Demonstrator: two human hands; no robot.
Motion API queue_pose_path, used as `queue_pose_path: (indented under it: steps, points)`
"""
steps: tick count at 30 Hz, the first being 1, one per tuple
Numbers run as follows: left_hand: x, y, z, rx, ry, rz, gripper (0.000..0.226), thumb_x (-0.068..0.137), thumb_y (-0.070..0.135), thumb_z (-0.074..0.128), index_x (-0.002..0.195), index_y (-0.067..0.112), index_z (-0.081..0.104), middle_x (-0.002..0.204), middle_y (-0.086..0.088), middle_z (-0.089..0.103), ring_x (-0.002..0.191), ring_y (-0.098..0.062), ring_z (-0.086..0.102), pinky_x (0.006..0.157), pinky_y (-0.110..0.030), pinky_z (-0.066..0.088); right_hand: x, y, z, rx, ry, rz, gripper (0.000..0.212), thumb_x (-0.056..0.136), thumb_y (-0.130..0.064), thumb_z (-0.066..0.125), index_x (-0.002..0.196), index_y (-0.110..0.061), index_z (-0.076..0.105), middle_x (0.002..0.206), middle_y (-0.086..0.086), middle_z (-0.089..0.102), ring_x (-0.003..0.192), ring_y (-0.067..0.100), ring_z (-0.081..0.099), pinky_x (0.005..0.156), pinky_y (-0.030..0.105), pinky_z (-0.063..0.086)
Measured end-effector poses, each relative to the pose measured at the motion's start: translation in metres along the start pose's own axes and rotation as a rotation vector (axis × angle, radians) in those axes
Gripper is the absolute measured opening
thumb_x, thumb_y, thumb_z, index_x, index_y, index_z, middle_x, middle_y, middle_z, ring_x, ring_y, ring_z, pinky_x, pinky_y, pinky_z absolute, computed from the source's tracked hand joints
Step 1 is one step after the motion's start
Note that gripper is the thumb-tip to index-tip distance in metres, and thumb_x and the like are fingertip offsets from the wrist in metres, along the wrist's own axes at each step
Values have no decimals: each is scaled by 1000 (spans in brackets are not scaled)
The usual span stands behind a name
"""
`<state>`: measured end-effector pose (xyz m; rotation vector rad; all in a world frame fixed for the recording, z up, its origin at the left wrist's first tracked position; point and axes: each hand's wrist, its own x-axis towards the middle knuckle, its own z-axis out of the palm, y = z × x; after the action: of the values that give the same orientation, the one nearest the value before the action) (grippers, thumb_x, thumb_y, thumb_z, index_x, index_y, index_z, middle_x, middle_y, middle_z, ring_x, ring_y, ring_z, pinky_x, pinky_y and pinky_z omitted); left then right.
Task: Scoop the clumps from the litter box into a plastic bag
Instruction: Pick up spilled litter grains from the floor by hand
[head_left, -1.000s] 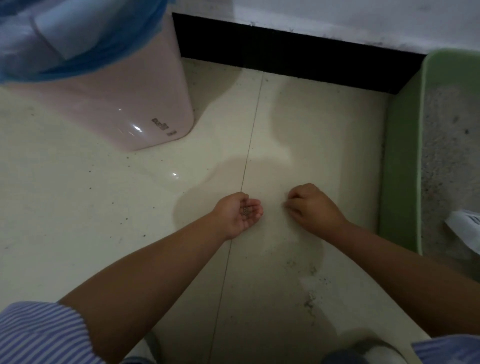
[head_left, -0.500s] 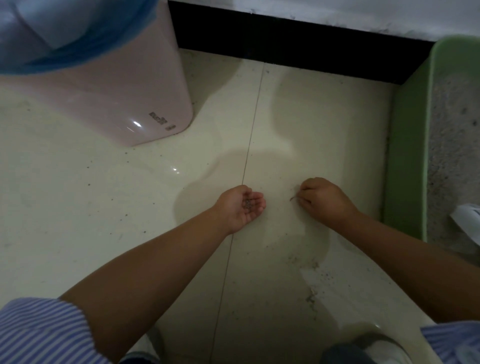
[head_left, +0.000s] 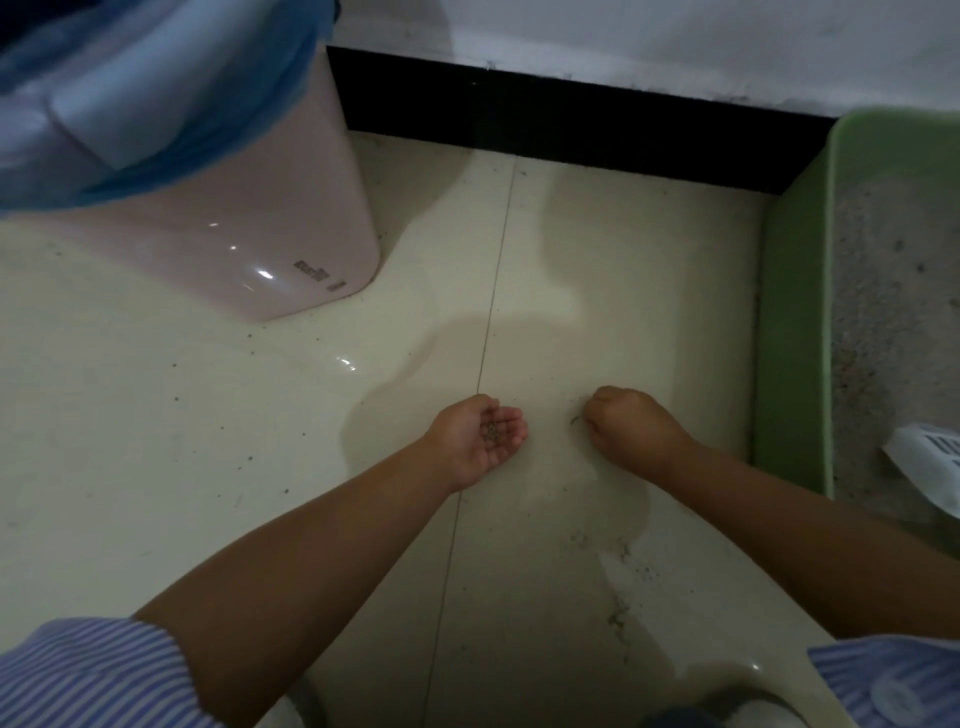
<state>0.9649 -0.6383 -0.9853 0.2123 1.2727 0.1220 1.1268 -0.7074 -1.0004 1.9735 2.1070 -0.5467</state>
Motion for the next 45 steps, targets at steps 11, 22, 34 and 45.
queue_pose_path:
  steps: [11, 22, 34, 45]
  points:
    - [-1, -2, -1, 1, -3, 7, 40, 98, 12, 31, 68, -2, 53, 38, -7, 59, 30, -11, 57, 35, -13, 47, -12, 5, 12, 26, 53, 16, 36, 28, 6, 88, 50, -2, 61, 52, 12, 55, 30, 24, 50, 27, 16, 32]
    - [-3, 1, 0, -8, 5, 18, 39, 98, 11, 32, 68, -2, 52, 35, -6, 58, 28, -11, 56, 34, -13, 45, -13, 5, 19, -191, 353, -188, 12, 63, -5, 30, 74, -7, 34, 50, 9, 54, 31, 19, 47, 28, 14, 28]
    - [-6, 1, 0, -73, -8, 29, 41, 101, 15, 30, 71, -3, 52, 68, -15, 54, 60, -20, 54, 40, -18, 49, -1, -17, -25, 830, 179, 384, 15, 90, 5, 45, 82, -1, 57, 72, 8, 54, 62, 11, 53, 57, 18, 34]
    - [-7, -2, 9, -88, -34, 33, 41, 100, 14, 31, 70, -2, 53, 69, -13, 51, 41, -16, 57, 35, -13, 46, -13, 12, -20, 317, -40, 229, 24, 89, -12, 53, 101, 5, 66, 105, 24, 63, 101, 33, 57, 82, 32, 37]
